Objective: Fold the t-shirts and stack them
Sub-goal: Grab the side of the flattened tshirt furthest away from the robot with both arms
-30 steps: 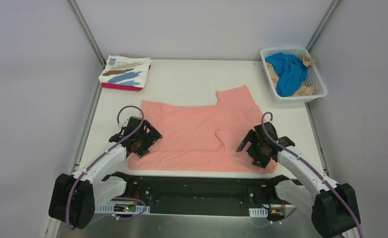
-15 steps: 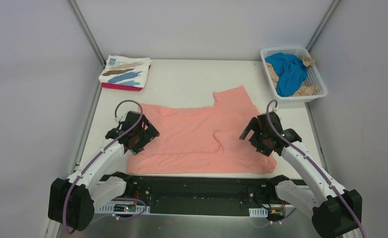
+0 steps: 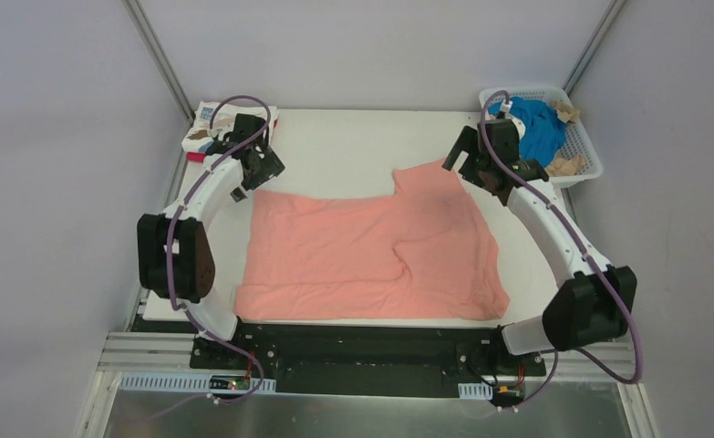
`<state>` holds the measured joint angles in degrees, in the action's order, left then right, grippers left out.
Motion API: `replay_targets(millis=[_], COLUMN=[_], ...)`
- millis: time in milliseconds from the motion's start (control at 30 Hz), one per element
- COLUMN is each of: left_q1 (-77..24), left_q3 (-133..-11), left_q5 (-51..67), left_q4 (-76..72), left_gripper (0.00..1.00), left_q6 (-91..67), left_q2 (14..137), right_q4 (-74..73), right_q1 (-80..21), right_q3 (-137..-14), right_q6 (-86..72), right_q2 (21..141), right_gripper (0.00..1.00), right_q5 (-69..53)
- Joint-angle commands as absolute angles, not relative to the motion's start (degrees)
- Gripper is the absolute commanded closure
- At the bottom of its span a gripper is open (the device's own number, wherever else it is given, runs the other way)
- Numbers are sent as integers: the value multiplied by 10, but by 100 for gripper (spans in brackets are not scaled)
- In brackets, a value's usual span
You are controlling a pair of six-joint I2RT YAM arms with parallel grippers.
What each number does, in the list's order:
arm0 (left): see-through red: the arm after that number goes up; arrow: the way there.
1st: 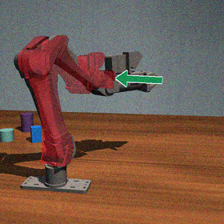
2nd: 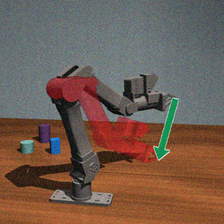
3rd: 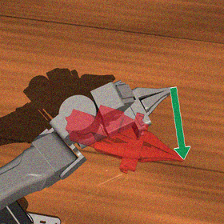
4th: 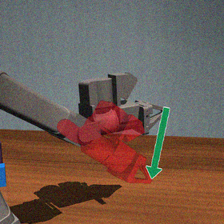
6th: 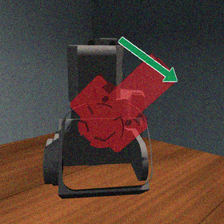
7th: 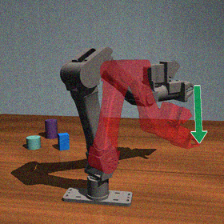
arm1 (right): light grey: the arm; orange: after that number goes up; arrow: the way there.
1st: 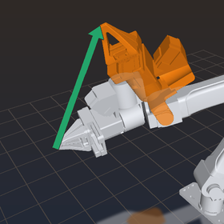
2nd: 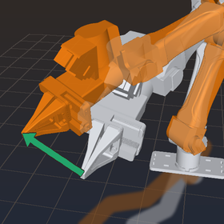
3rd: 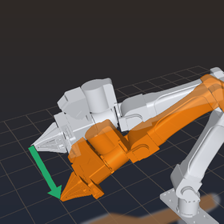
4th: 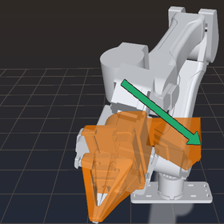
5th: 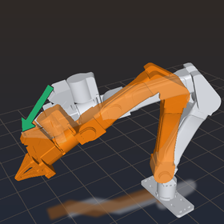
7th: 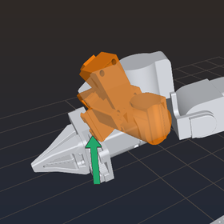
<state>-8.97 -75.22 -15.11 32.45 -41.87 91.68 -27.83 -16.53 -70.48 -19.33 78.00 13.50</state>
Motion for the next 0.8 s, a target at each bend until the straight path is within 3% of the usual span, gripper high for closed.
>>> replay_targets(millis=[0,133,300,767], left_q1=[-64,-39,-15,-5], left_q3=[-826,-867,-912,-918], left_q5=[-191,-184,-161,-136], left_q4=[388,390,389,359], left_gripper=[1,6,23,40], left_q6=[-399,-403,-404,-423], left_q2=[994,1065,1154,1211], right_q4=[-265,-264,-265,-263], right_q1=[-148,-138,-123,-109], right_q3=[-788,-816,-826,-816], right_q6=[-154,-149,-158,-171], right_q2=[848,897,930,946], right_gripper=[1,1,1,0], right_q5=[124,106,79,49])
